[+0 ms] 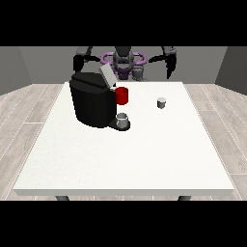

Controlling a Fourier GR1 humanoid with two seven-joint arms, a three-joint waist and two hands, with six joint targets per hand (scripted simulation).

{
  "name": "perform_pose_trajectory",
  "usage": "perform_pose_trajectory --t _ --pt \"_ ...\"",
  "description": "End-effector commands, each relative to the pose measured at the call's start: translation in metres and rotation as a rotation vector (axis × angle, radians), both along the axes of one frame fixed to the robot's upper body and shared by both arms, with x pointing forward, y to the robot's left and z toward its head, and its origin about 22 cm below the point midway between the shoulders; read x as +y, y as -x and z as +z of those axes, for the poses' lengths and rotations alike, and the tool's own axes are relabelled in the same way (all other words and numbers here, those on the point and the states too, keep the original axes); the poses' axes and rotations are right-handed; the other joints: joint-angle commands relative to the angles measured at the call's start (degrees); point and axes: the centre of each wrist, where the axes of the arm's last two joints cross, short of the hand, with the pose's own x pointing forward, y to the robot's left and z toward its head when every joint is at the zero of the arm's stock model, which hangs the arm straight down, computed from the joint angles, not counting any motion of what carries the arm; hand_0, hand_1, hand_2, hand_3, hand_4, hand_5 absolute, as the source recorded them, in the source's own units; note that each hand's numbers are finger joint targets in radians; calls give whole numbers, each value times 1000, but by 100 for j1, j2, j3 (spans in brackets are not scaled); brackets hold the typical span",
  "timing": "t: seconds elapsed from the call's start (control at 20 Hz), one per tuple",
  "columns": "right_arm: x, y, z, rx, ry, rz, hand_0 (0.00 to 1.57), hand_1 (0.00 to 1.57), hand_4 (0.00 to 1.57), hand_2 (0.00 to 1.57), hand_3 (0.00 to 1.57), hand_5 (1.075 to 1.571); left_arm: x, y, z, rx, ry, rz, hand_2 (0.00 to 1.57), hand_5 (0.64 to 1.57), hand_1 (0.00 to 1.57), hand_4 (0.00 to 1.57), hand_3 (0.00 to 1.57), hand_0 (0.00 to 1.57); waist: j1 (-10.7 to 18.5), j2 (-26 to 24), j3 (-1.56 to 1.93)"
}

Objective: Insert the coffee pod into the coffee machine and close the lid

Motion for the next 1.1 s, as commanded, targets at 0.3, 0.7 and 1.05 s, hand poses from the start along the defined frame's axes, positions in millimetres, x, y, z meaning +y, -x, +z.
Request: perform_pose_trajectory --t 0.3,0.7,1.05 --pt "-1 -8 20 -119 12 81 0 0 302 0 0 1571 56 -22 -9 30 -319 54 0 1571 0 0 0 0 -611 707 -4" --pt "25 -18 23 -201 20 79 0 0 413 0 0 1571 73 -56 0 17 -538 126 0 1571 0 0 0 0 -865 1264 -3" --pt "29 -35 33 -181 48 62 0 0 514 0 0 1571 94 -73 2 110 -610 97 0 1571 0 0 0 0 -792 1755 -4"
